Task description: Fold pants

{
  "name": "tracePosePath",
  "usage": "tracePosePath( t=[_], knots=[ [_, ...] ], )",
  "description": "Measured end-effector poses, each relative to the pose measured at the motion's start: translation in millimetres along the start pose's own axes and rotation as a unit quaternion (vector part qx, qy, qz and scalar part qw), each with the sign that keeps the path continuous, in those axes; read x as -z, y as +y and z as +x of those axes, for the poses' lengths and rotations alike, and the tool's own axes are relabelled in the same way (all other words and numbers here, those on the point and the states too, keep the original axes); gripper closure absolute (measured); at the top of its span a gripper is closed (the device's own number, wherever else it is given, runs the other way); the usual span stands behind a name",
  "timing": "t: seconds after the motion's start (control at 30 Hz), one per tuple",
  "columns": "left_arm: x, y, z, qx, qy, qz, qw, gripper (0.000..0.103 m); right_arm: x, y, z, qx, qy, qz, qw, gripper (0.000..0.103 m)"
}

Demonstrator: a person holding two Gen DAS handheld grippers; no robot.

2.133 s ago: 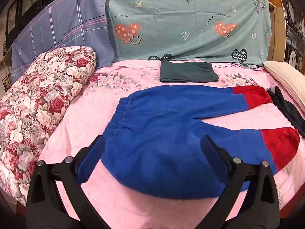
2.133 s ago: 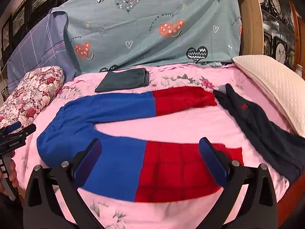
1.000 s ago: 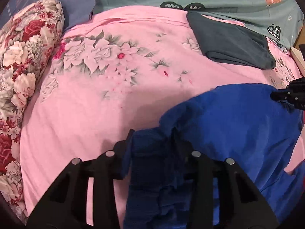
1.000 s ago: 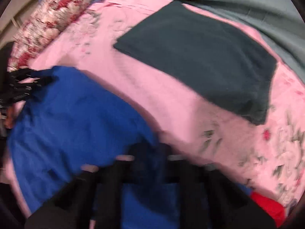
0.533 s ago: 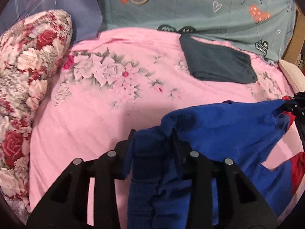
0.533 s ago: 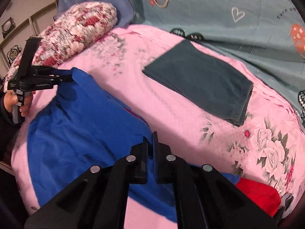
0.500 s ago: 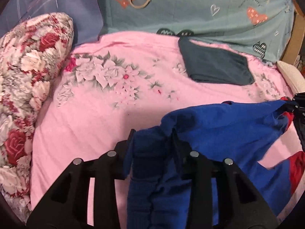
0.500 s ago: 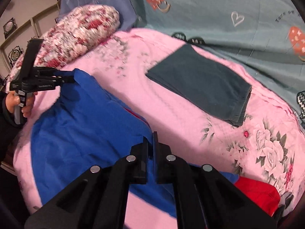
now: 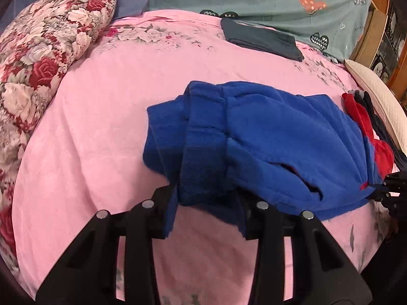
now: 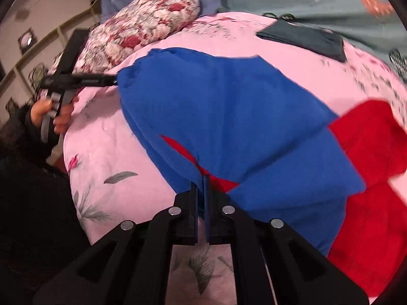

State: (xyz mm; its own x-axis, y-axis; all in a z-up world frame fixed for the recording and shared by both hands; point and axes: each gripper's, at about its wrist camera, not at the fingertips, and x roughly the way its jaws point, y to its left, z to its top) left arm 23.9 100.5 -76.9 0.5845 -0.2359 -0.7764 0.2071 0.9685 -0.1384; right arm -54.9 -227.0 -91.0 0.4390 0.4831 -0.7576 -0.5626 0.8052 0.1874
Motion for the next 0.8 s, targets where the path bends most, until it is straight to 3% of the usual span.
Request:
tracePosePath(
  t=[0.03,0.07,0.1,0.23,0.37,0.53,0.73,0.8],
  knots=[
    [0.4,0.9,-3.1,0.002,-0.003,-0.006,1.0,0.058,-1.6,-0.7,-6.6,-0.002,-0.017,0.006,1.0,0.1],
    [0.8,2.1,-6.9,0.002,-0.007,-0.015,0.9999,0.043,-4.5,-0.1,-13.5,0.001,-0.032,0.004,0.999,0.1],
    [0.6,2.1,-10.0,0.0,-0.011,-0.018,0.9998,0.039,-6.5,1.5,-16.2,0.006,-0.036,-0.001,0.999,0.1],
    [-1.0,0.4,-19.7,-0.008,-0.023,-0.019,0.9995,0.038,-4.0,10.2,-7.1,0.025,-0.024,-0.018,0.999,0.099],
    [-7.3,13.6,-24.2,-0.017,-0.026,-0.051,0.9982,0.036,-3.2,13.0,-1.3,0.023,-0.025,-0.014,0.999,0.096],
    [-20.7,13.3,-5.9,-0.044,-0.011,-0.044,0.998,0.032,-2.2,12.4,0.0,0.017,-0.02,-0.004,1.0,0.096],
    [-41.2,26.3,-34.0,-0.08,-0.056,-0.06,0.9934,0.037,-11.1,19.3,-4.9,0.008,-0.03,-0.007,0.999,0.094],
    [-29.9,35.0,-33.3,-0.083,-0.026,-0.066,0.994,0.038,-9.0,19.4,0.3,0.01,-0.014,-0.005,1.0,0.093]
  ],
)
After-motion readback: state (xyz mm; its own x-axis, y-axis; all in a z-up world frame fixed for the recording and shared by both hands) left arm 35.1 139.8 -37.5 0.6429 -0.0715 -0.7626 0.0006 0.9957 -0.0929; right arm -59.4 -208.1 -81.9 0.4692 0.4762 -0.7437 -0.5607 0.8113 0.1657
